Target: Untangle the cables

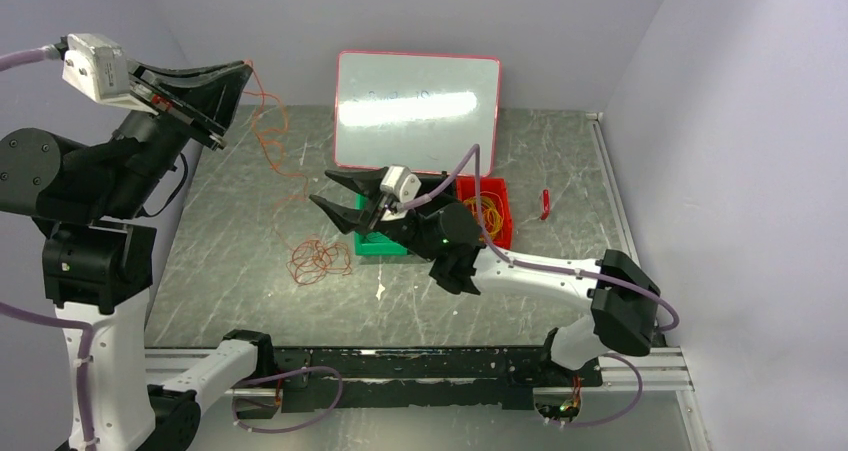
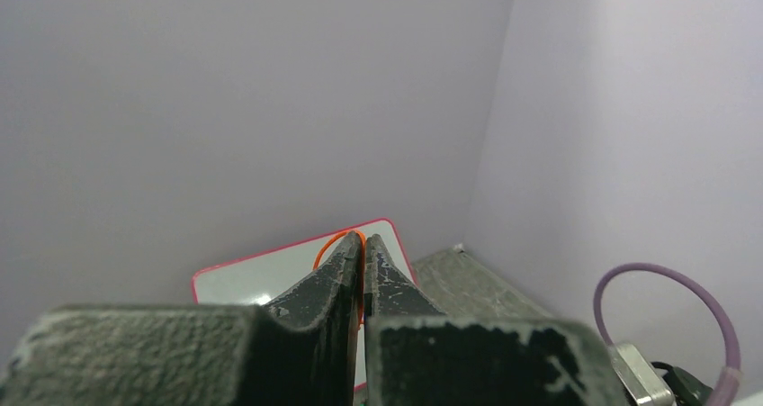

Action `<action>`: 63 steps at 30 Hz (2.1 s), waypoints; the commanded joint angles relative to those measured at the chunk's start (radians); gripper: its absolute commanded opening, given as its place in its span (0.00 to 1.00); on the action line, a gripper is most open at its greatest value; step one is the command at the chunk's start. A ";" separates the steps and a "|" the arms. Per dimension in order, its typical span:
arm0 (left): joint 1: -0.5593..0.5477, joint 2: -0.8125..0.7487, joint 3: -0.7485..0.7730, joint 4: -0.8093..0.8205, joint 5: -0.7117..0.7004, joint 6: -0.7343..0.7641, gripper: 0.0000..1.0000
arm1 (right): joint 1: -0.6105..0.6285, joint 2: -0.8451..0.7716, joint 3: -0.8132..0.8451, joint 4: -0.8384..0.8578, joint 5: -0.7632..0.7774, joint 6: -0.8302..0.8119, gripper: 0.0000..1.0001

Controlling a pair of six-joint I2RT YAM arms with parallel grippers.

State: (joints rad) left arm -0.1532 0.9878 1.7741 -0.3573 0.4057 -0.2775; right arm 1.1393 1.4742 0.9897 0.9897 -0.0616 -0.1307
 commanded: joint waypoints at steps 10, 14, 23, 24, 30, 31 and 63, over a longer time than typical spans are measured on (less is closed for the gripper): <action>0.004 -0.038 -0.045 0.028 0.104 -0.037 0.07 | 0.001 0.090 0.096 0.029 -0.003 -0.004 0.47; 0.004 -0.039 -0.035 0.020 0.098 -0.031 0.07 | 0.001 0.087 0.082 0.030 0.016 -0.011 0.47; 0.003 -0.042 -0.033 0.018 0.094 -0.028 0.07 | 0.002 0.081 0.060 0.019 0.091 -0.044 0.47; 0.003 -0.041 -0.033 0.017 0.092 -0.026 0.07 | 0.002 0.078 0.059 0.013 0.103 -0.055 0.47; 0.004 -0.044 -0.046 0.022 0.088 -0.029 0.07 | 0.001 0.073 0.046 0.027 0.125 -0.063 0.47; 0.004 -0.044 -0.048 0.024 0.088 -0.030 0.07 | 0.001 0.073 0.048 0.023 0.110 -0.061 0.47; 0.004 -0.092 -0.125 -0.036 0.050 -0.016 0.17 | -0.038 0.013 0.055 -0.122 0.174 0.022 0.00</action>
State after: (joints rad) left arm -0.1532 0.9272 1.6936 -0.3569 0.4747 -0.3000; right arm 1.1328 1.5517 1.0298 0.9466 0.0360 -0.1490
